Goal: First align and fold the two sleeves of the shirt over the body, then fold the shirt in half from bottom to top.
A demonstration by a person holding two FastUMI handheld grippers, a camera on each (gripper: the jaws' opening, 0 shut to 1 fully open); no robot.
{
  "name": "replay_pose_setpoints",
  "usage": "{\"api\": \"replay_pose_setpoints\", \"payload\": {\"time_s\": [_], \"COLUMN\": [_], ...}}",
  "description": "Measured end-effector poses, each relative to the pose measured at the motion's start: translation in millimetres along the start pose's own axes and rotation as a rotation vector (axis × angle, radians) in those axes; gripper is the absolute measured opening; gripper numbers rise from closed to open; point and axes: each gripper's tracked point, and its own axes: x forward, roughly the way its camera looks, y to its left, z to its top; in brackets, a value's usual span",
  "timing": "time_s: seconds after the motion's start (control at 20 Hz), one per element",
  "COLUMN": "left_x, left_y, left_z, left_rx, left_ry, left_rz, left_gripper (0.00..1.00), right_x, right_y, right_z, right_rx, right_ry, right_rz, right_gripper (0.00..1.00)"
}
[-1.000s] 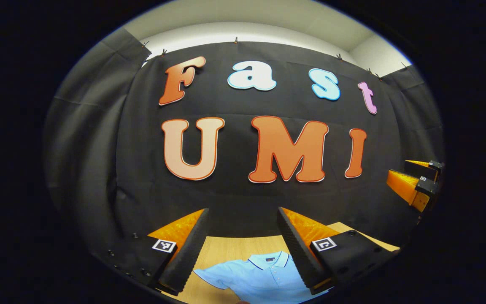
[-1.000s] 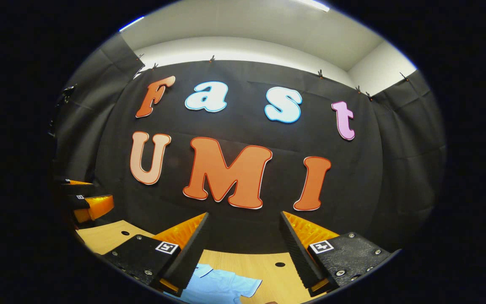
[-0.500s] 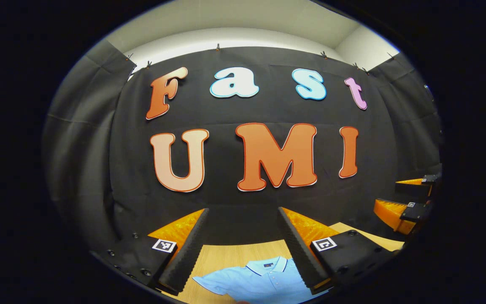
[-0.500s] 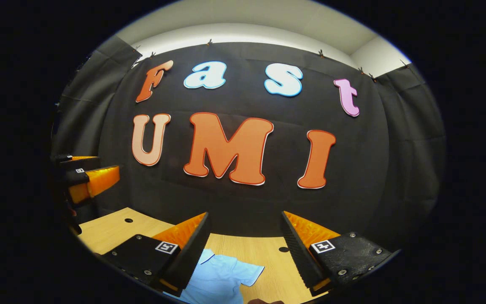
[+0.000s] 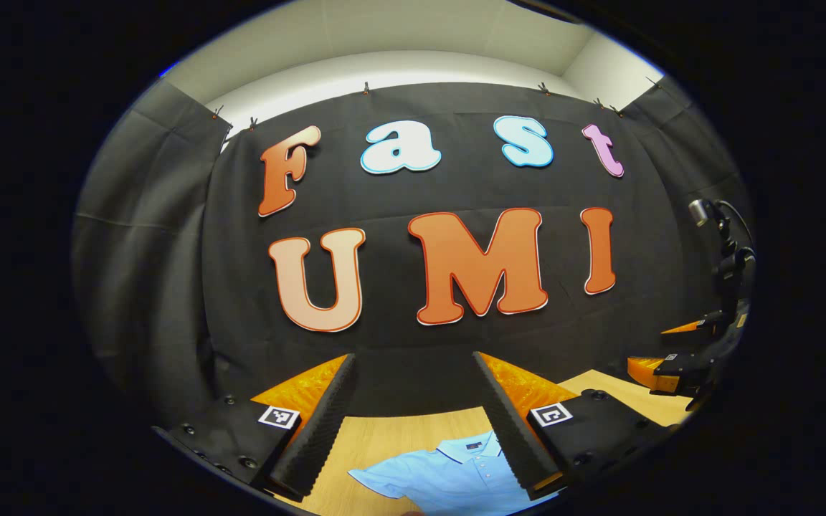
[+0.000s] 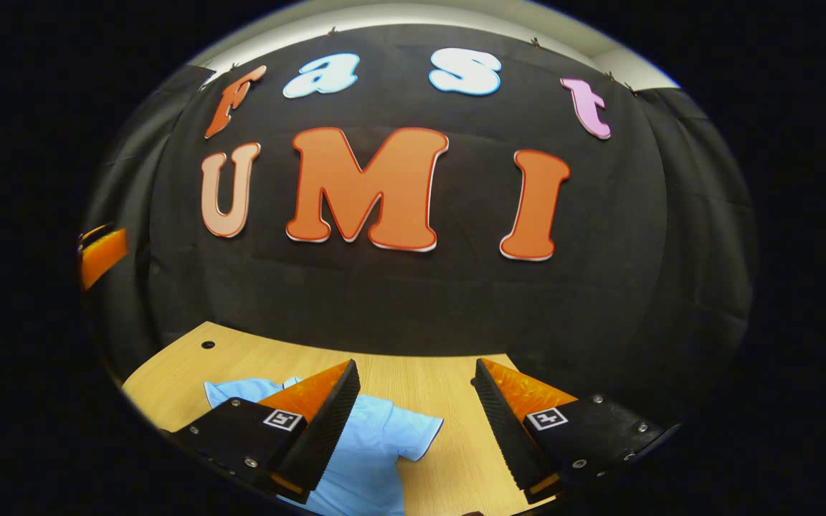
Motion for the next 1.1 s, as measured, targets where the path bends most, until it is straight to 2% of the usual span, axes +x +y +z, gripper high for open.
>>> {"api": "replay_pose_setpoints", "payload": {"time_s": [0.45, 0.65, 0.8, 1.1], "left_x": [-11, -10, -12, -16], "left_y": [14, 18, 21, 27], "left_z": [-22, -38, -41, -60], "left_rx": [0.059, 0.093, 0.122, 0.145], "left_ry": [0.074, 0.129, 0.148, 0.211], "left_rz": [0.089, 0.114, 0.143, 0.185], "left_gripper": [1.00, 1.00, 1.00, 1.00], "right_x": [60, 87, 105, 131], "right_y": [-12, -22, -20, -25], "right_z": [-63, -108, -138, -185], "right_rx": [-0.009, -0.017, -0.009, 0.000], "right_ry": [0.211, 0.373, 0.492, 0.652], "right_rz": [0.006, -0.038, -0.022, -0.019], "right_gripper": [0.97, 0.97, 0.98, 0.94]}}
